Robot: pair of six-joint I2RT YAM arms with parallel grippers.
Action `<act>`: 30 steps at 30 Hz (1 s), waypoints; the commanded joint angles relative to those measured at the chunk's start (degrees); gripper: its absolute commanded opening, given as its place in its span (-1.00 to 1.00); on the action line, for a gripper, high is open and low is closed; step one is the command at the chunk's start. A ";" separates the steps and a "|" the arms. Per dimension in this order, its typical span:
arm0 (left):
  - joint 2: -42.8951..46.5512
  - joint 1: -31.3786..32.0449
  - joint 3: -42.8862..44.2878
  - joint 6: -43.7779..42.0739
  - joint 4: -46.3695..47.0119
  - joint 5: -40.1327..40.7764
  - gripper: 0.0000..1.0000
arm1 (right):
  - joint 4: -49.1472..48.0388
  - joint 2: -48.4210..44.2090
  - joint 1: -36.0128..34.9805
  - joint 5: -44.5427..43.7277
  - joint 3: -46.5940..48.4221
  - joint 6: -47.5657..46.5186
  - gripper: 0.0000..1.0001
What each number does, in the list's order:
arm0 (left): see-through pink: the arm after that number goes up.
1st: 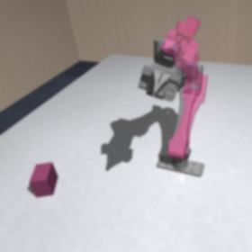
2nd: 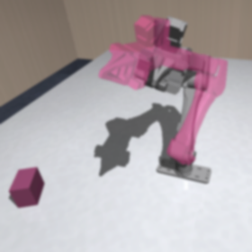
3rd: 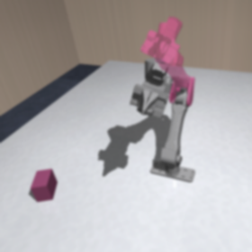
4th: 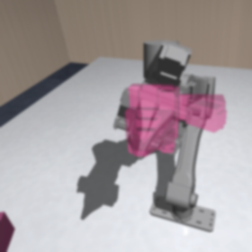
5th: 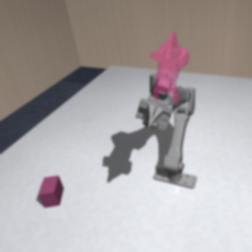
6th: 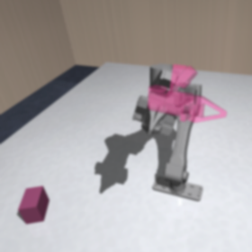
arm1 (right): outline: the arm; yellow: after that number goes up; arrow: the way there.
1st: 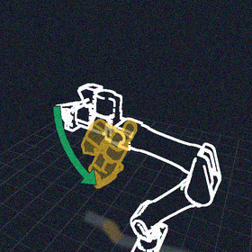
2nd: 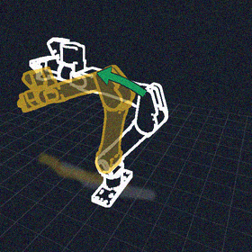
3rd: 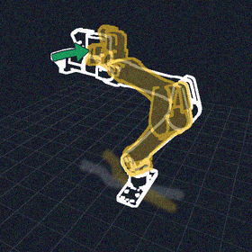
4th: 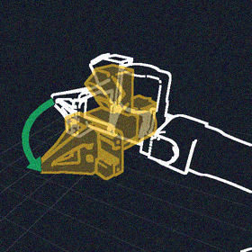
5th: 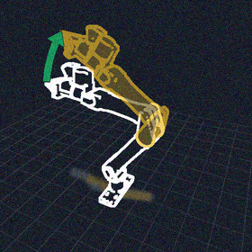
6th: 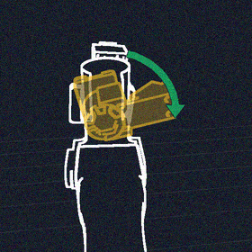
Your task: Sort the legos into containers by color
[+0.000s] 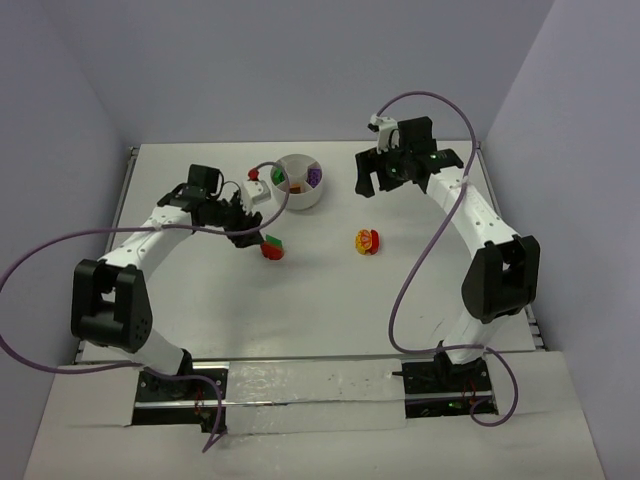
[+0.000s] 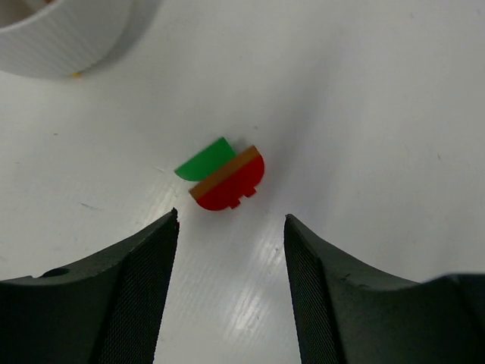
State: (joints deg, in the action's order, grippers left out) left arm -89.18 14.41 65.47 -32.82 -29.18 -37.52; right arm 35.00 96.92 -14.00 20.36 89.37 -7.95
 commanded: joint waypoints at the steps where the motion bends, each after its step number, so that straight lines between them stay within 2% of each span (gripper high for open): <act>1: -1.63 0.18 1.51 -21.33 -10.81 -7.08 0.29 | -2.39 -2.61 -0.15 0.92 -1.32 -0.48 0.77; 5: -8.69 0.18 7.53 -37.04 -19.72 -10.73 0.31 | -2.39 -2.53 -0.23 1.34 -1.74 -0.40 0.78; 10: -15.87 1.11 16.28 -55.27 -31.13 -9.39 0.45 | -1.87 -2.62 -0.15 1.26 -2.18 -0.82 0.79; 14: -19.66 2.33 19.71 -61.26 -34.69 -7.97 0.55 | -1.45 -2.53 -0.15 1.26 -2.72 -1.01 0.79; 19: -21.65 4.24 18.64 -62.84 -33.02 -5.29 0.72 | -0.82 -2.27 -0.15 1.72 -2.60 -0.58 0.80; 25: -22.60 4.92 15.95 -57.83 -22.28 -3.78 0.74 | -0.37 -2.54 -0.16 2.93 -2.82 0.31 0.82; 30: -25.52 4.92 17.63 -55.97 -19.89 -2.53 0.93 | -0.28 -2.79 -0.15 2.95 -3.48 0.30 0.84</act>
State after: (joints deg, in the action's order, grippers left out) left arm -112.77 19.35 81.95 -89.34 -52.87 -40.59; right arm 35.08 96.88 -14.00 22.38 86.66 -8.14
